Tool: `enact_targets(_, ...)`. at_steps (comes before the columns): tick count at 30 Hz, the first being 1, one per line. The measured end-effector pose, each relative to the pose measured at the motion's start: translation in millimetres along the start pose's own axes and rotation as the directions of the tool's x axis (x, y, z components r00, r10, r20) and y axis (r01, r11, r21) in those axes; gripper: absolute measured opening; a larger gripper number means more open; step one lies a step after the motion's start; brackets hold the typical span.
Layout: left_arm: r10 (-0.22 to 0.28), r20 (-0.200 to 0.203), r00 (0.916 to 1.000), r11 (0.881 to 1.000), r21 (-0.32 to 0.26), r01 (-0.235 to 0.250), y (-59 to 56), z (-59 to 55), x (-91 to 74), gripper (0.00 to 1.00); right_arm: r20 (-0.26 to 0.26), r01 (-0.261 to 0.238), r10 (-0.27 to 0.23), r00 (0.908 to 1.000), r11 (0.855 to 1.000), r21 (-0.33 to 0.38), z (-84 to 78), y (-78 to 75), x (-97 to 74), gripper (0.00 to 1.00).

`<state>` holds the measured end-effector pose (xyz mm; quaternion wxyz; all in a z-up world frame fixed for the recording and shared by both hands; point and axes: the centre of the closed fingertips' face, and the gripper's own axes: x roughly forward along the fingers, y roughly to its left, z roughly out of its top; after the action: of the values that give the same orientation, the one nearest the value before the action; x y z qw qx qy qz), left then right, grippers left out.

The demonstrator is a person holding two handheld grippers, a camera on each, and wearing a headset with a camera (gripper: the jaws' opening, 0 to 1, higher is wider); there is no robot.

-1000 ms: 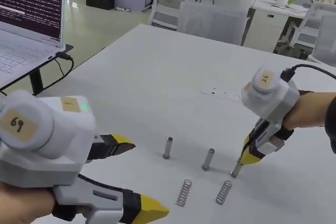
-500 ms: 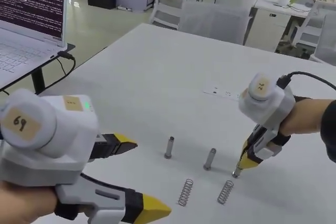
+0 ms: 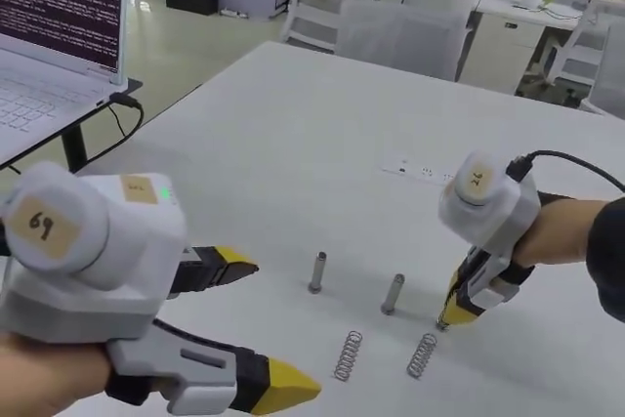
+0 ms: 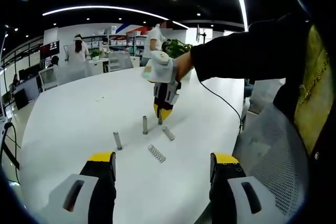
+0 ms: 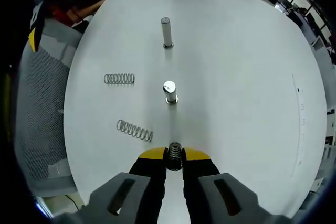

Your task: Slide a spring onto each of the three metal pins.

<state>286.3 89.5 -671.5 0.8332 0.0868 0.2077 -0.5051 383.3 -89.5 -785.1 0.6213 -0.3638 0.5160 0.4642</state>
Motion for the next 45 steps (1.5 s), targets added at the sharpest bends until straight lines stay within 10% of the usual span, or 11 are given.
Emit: enact_targets(45, -0.009, -0.002, 1.0, 1.0, 0.006, 0.01, -3.3, 1.3, 2.2, 0.69, 0.096, 0.056, -0.062, 0.9935, 0.997, 0.062, 4.5, -3.8, -19.6, 0.3)
